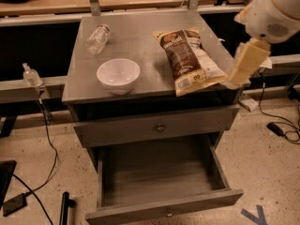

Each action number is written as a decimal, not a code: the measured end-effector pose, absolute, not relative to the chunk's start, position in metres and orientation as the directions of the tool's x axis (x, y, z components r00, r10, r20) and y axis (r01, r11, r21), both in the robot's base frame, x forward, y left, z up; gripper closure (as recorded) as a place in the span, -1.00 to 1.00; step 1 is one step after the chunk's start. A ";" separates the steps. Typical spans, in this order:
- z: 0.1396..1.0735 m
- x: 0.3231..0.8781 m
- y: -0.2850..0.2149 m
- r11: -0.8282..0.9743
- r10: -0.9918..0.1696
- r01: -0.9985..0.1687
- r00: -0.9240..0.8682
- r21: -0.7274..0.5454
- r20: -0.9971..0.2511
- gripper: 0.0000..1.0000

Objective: Place brown chip bag into middle drawer

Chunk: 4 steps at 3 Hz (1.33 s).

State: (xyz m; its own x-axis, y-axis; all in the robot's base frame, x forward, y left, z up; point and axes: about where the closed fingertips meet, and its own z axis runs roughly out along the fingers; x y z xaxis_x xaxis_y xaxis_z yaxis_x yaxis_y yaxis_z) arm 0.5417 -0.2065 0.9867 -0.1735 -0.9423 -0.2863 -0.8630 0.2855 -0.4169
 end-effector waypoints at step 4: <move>0.929 0.672 -0.137 0.432 -0.846 -0.849 -0.266 -0.303 -0.461 -1.00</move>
Offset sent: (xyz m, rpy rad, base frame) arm 0.2004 0.1151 -0.0789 0.2420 0.1079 -0.0997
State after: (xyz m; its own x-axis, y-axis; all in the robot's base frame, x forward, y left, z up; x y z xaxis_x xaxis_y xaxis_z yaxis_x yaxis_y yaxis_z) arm 0.6716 -0.1367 0.9289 -0.2660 -0.8463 -0.4615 -0.8493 0.4322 -0.3031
